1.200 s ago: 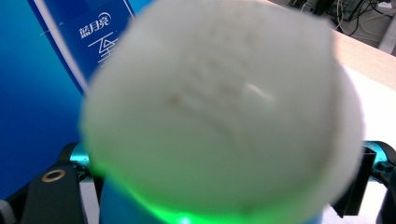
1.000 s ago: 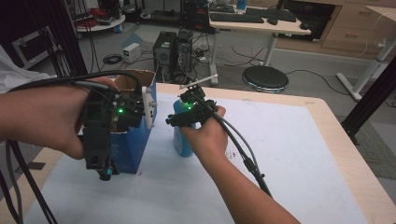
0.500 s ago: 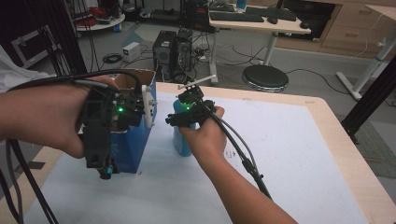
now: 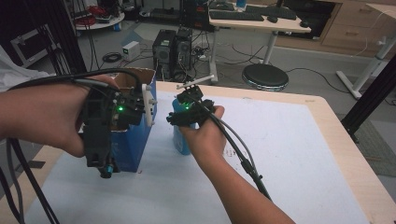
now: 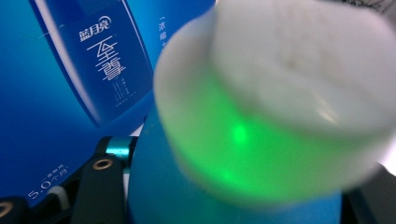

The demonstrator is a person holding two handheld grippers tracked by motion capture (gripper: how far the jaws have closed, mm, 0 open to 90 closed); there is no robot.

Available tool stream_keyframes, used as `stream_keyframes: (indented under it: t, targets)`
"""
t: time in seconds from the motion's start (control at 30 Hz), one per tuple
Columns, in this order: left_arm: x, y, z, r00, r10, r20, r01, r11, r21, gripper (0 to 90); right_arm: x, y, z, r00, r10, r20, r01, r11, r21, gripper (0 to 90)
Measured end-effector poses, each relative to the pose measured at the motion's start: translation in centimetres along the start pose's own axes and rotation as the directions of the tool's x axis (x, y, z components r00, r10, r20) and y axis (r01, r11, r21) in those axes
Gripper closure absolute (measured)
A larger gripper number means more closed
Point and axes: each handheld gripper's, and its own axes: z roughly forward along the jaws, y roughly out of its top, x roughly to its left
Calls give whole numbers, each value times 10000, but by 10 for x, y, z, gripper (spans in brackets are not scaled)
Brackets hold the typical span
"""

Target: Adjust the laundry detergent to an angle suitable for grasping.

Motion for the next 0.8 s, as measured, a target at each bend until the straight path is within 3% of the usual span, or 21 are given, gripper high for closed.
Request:
stream_keyframes:
  t: [0.33,0.8]
  targets:
    - [2,1,1,10000,53,24,-53,10000,43,18,-4,0,-3,9994,-218,-262,215,9997,-111,436]
    - [2,9,-1,9999,106,-9,-106,9999,64,18,-21,6,-28,9946,-174,-1020,103,9975,-702,436]
